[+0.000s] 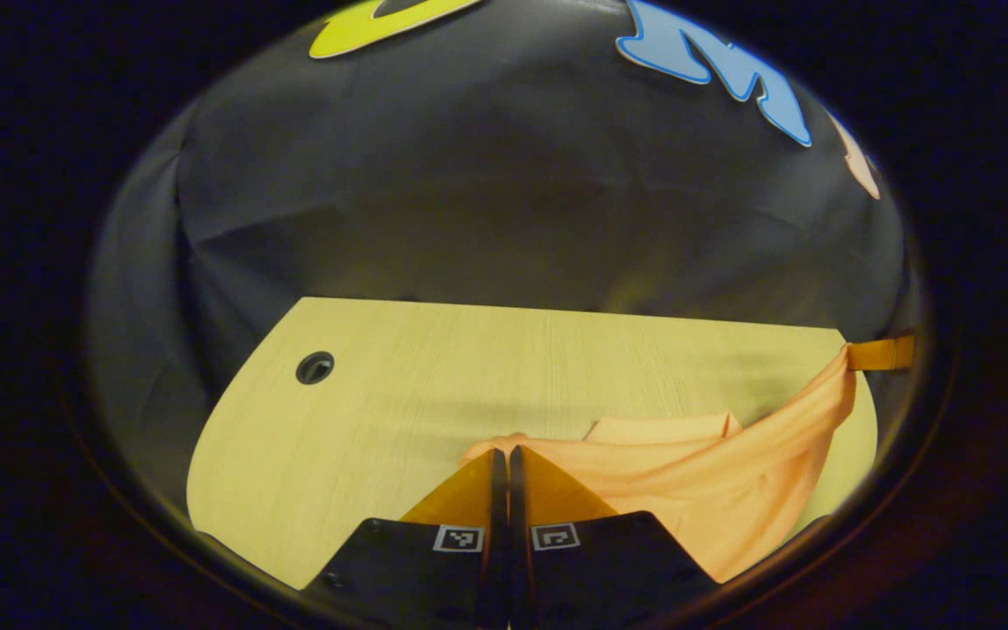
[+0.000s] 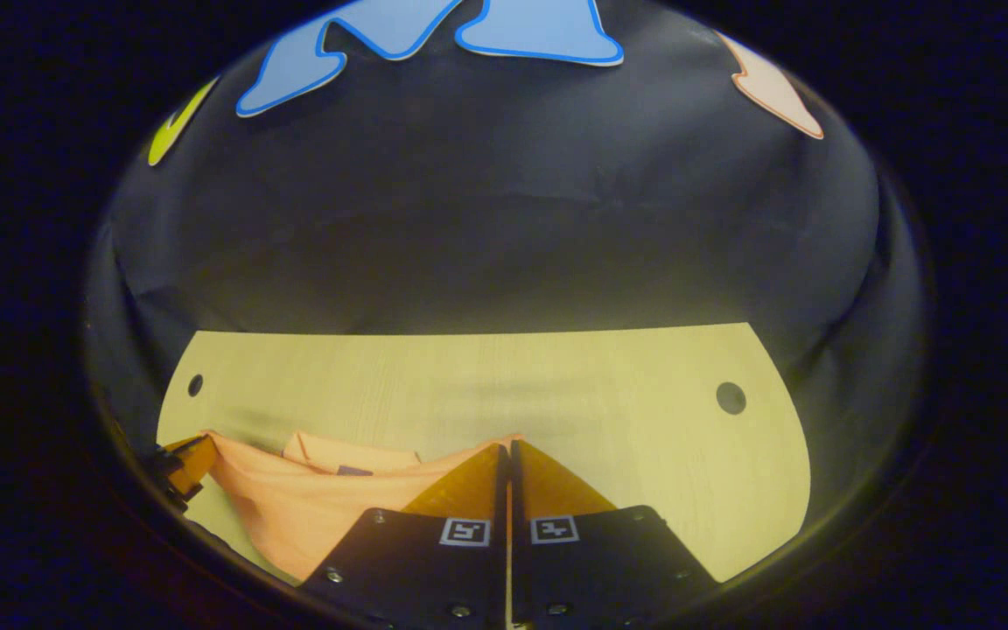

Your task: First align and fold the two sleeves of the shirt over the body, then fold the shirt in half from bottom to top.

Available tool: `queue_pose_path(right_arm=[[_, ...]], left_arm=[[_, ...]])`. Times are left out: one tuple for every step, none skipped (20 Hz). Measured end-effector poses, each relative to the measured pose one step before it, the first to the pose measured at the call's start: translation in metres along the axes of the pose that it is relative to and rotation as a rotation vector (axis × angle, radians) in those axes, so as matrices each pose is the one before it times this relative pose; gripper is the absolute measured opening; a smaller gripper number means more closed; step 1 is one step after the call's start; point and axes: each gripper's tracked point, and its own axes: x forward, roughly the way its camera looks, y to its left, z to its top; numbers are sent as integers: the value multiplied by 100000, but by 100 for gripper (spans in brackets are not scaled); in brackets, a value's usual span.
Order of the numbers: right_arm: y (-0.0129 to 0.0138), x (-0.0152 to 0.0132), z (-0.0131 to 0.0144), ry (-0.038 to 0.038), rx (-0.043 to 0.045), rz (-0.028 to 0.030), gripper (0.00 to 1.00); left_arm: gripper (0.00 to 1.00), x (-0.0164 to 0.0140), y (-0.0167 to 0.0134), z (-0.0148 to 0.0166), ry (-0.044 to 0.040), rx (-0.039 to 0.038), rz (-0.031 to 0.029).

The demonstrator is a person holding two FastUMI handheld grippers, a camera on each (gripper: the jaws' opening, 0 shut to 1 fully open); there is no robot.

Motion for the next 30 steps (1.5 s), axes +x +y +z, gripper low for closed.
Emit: queue_pose_path(right_arm=[[6, 1048, 271, -2028, -332, -827, 2], [90, 940, 6, -1770, -420, -881, 3], [76, 985, -60, -993, -642, -885, 3], [67, 1085, -355, -227, -295, -601, 3], [114, 747, -356, 444, 77, -590, 2], [-13, 928, -584, 1053, 343, -376, 2], [125, 562, -467, 975, 185, 26, 2], [-26, 1060, -570, 1221, 155, -118, 2], [-20, 348, -424, 1394, -53, -86, 0], [59, 200, -338, 918, -9, 3, 0], [110, 294, -168, 579, -8, 499, 0], [-48, 10, -211, 865, 533, 737, 0], [148, 207, -213, 1233, 1255, 2204, 1], [-1, -193, -398, 1275, 932, 1073, 2], [83, -75, -266, 1118, 593, 1013, 3], [241, -326, -55, 194, 493, 1131, 8], [-18, -367, -79, -176, -242, 193, 24], [58, -32, -32, -195, -216, 424, 25], [-7, -537, 98, -296, -533, -275, 38], [11, -520, 56, -458, -364, 149, 42], [170, -646, 162, -503, -158, 580, 45], [169, -559, 245, -658, -230, 350, 48], [63, -756, 341, -960, -584, 175, 48], [203, -1094, 205, -1550, -812, 299, 48], [286, -1378, 416, -1525, -1160, 353, 48], [349, -1194, 401, -1421, -957, 376, 48], [335, -1409, 358, -1501, -1099, 793, 48], [252, -1274, 358, -1454, -1294, 596, 48], [320, -1447, 315, -1714, -1075, 361, 48], [338, -1474, 197, -1547, -818, 539, 48]], left_arm=[[5, 528, 110, -197, -1265, 246, 219], [5, 636, 243, -208, -1225, 410, 317], [5, 640, -94, 129, -906, 338, -55], [8, 615, -87, 80, -307, 551, -13], [7, 258, 67, -285, 359, 733, 79], [5, 477, -27, -671, 843, 743, 201], [5, 428, 61, -526, 1091, 556, 59], [5, 294, 56, -402, 824, 112, 423], [5, 136, -78, -287, 805, -234, -31], [6, 165, 38, -225, 598, -348, -106], [5, 96, -125, -262, 932, 98, -603], [5, 122, -133, -412, 1293, 438, -651], [7, -6, -376, -333, 1343, -538, -1616], [9, -78, -645, -136, 798, -1265, -2147], [17, 14, -62, -33, 460, -818, 115], [24, -194, -86, -207, 159, -570, -574], [34, -325, 35, 154, -287, -447, -231], [45, -344, 26, 324, -331, 61, 164], [61, -298, -183, 123, 63, 86, -699], [69, -403, -141, 63, 171, 293, -197], [73, -491, -297, 65, 274, -397, -806], [71, -645, -234, 197, -311, -540, -747], [71, -696, -200, 356, -580, -682, -357], [71, -941, -409, 487, -985, -813, -666], [74, -1059, -319, 622, -1211, -385, -441], [74, -1204, -261, 595, -1117, 98, -215], [74, -1349, -296, 731, -1436, 734, -158], [71, -1466, -546, 624, -1298, 632, -267], [71, -1671, -668, 842, -1125, 111, -275], [71, -1793, -590, 657, -1295, -532, -418]])
